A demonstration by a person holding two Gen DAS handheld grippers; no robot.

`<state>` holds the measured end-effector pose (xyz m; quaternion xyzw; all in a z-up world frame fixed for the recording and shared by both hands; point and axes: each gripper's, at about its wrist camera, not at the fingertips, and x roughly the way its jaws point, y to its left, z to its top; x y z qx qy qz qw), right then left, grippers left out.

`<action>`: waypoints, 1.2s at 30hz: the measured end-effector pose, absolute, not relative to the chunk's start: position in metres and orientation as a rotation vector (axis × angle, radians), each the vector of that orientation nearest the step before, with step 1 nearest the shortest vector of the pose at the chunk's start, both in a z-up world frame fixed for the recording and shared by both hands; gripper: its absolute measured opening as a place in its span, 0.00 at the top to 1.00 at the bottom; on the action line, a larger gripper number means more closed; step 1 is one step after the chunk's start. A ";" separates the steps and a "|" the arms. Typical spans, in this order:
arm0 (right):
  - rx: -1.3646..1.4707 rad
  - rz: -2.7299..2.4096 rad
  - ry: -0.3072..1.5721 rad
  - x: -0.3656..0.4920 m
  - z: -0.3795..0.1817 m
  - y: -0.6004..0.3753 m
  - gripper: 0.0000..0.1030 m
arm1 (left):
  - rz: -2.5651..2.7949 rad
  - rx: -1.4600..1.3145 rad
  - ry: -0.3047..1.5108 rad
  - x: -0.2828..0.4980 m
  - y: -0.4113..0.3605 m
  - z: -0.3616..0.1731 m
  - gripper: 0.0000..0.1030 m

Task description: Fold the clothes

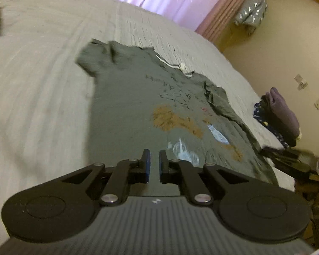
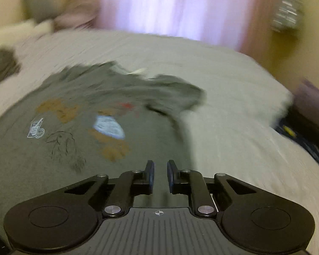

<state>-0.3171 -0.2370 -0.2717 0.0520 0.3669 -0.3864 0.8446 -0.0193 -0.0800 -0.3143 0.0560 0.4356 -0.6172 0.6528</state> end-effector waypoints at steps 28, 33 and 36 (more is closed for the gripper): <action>1.144 -0.992 0.119 -0.473 -0.315 -0.468 0.15 | -0.982 -0.398 1.198 0.162 -0.193 -0.380 0.56; 1.160 -0.952 0.135 -0.438 -0.334 -0.487 0.24 | -0.975 -0.317 1.132 0.154 -0.222 -0.385 0.99; 1.138 -1.016 0.166 -0.421 -0.349 -0.505 0.96 | -0.970 -0.268 1.001 0.141 -0.216 -0.374 1.00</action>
